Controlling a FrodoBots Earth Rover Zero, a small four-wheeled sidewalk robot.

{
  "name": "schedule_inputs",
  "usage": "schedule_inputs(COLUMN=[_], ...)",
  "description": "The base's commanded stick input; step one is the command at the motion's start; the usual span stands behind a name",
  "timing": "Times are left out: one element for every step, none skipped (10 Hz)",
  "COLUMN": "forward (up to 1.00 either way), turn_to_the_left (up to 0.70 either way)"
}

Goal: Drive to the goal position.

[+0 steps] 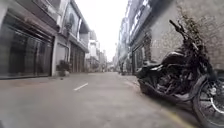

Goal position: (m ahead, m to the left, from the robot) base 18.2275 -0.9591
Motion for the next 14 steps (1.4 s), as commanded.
schedule_inputs(forward=[0.48,0.48,0.48,0.48,0.48,0.48,0.48,0.47,0.47,0.47,0.46,0.46,0.46,0.47], turn_to_the_left=[0.01,0.01,0.01,0.01,0.01,0.01,0.01,0.01,0.01,0.01,0.01,0.01,0.01,0.01])
